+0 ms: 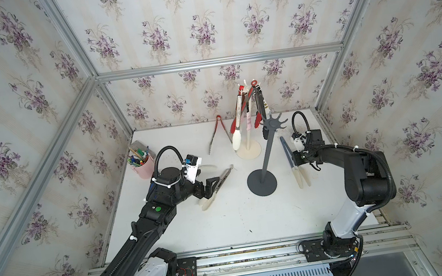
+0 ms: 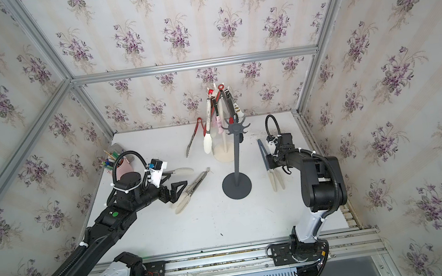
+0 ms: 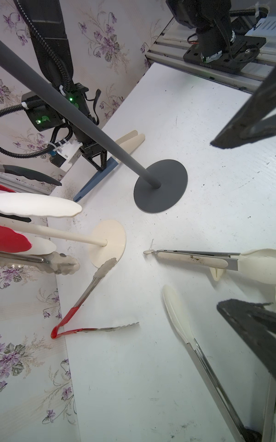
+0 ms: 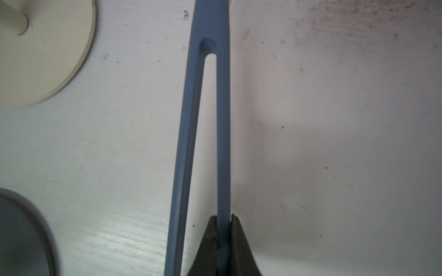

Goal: Hang food tongs on kitchen utensil racks
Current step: Adjust the food tongs at the center of the board, then pick up the food tongs from the center of the board.

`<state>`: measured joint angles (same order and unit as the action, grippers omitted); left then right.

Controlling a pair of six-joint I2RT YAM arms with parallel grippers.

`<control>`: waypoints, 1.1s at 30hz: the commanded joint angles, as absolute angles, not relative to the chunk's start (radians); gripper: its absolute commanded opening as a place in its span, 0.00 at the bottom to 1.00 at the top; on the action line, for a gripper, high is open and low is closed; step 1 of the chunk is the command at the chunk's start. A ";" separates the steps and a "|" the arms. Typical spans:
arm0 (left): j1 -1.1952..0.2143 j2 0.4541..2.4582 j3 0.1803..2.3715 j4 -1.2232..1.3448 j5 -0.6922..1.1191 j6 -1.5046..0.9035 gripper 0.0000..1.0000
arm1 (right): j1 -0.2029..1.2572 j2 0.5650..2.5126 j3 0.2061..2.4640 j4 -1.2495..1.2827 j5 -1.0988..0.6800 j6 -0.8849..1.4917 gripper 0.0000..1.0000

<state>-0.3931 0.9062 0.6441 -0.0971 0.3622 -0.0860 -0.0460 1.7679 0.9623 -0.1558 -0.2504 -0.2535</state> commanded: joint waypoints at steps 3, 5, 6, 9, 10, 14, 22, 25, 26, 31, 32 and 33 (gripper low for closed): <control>-0.393 0.904 0.648 -0.094 0.369 -0.080 0.99 | -0.046 1.812 0.977 -0.201 -0.314 -0.244 0.09; -0.393 0.904 0.648 -0.094 0.367 -0.080 0.99 | -0.046 1.812 0.977 -0.201 -0.266 -0.237 0.15; -0.393 0.903 0.647 -0.094 0.368 -0.078 0.99 | -0.046 1.807 0.977 -0.200 -0.255 -0.235 0.18; -0.393 0.905 0.650 -0.094 0.366 -0.074 0.99 | -0.047 1.769 0.976 -0.186 -0.250 -0.219 0.36; -0.393 0.908 0.651 -0.093 0.366 -0.074 0.99 | -0.046 1.756 0.983 -0.190 -0.260 -0.212 0.38; -0.393 0.925 0.664 -0.094 0.376 -0.070 0.99 | -0.045 1.707 0.996 -0.221 -0.312 -0.182 0.41; -0.392 0.937 0.666 -0.082 0.383 -0.061 0.99 | 0.033 1.660 0.947 -0.296 -0.296 -0.135 0.40; -0.392 0.941 0.666 -0.073 0.387 -0.066 0.99 | 0.044 1.646 0.903 -0.282 -0.253 -0.104 0.39; -0.391 0.943 0.666 -0.072 0.388 -0.068 0.99 | 0.044 1.647 0.895 -0.283 -0.239 -0.101 0.38; -0.391 0.939 0.664 -0.070 0.394 -0.069 0.99 | 0.055 1.650 0.874 -0.274 -0.212 -0.104 0.35; -0.392 0.937 0.665 -0.070 0.394 -0.068 0.99 | 0.058 1.652 0.871 -0.272 -0.208 -0.105 0.35; -0.391 0.936 0.664 -0.069 0.395 -0.070 0.99 | 0.060 1.655 0.870 -0.272 -0.205 -0.107 0.35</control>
<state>-0.3927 0.9390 0.6594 -0.0952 0.3805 -0.0681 0.0547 1.6550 0.8722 -0.2729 -0.2344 -0.1104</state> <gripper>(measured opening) 0.993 0.347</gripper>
